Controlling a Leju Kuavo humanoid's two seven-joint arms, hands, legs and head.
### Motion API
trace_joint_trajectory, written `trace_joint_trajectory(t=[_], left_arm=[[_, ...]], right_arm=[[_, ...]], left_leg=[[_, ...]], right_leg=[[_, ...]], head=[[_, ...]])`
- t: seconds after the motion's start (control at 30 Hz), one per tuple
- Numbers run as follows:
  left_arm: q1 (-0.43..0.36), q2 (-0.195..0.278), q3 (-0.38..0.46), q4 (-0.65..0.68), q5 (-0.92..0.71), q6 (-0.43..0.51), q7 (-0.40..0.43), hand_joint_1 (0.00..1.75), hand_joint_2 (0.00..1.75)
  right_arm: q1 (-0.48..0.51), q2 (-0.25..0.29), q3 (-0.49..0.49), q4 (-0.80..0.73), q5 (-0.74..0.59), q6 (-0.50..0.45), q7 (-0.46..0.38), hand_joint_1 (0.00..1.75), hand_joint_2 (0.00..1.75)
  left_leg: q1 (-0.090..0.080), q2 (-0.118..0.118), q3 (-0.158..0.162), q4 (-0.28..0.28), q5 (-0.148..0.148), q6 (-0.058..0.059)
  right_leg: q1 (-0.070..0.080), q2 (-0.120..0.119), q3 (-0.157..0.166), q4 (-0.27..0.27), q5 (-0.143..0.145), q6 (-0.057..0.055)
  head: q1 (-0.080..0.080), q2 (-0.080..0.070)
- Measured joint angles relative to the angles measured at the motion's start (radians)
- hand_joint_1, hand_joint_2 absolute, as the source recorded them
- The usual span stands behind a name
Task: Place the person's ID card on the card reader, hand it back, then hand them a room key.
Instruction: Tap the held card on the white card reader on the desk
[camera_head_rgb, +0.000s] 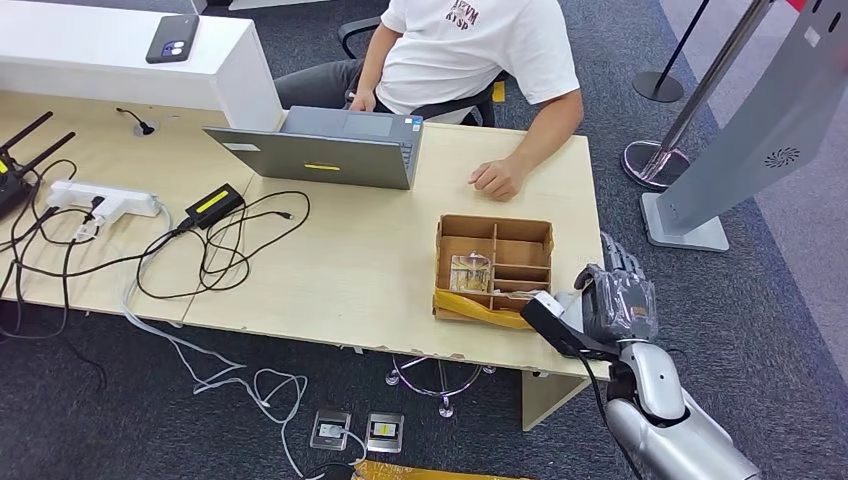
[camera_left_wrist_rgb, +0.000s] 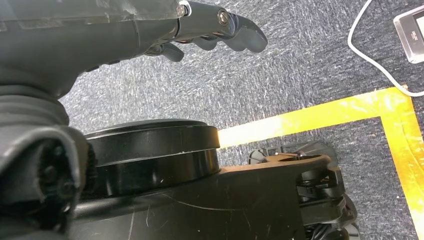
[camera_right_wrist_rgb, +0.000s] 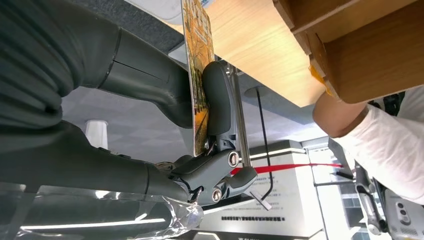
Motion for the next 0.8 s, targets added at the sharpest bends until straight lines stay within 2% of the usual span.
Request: trace_joint_trajectory(t=[0.53, 0.8], left_arm=[[0.0, 0.0, -0.003, 0.0, 0.02, 0.0, 0.009, 0.0, 0.0], [-0.002, 0.0, -0.006, 0.0, 0.019, 0.0, 0.009, 0.0, 0.0]], right_arm=[[0.031, 0.008, -0.028, 0.09, -0.084, -0.08, 0.02, 1.75, 1.75], [0.049, 0.003, -0.043, 0.115, -0.087, -0.084, 0.021, 1.75, 1.75]], left_leg=[[0.0, 0.0, 0.0, 0.0, 0.0, 0.0], [0.0, 0.0, 0.0, 0.0, 0.0, 0.0]], right_leg=[[0.0, 0.0, 0.0, 0.0, 0.0, 0.0], [0.0, 0.0, 0.0, 0.0, 0.0, 0.0]], head=[[0.0, 0.0], [0.0, 0.0]])
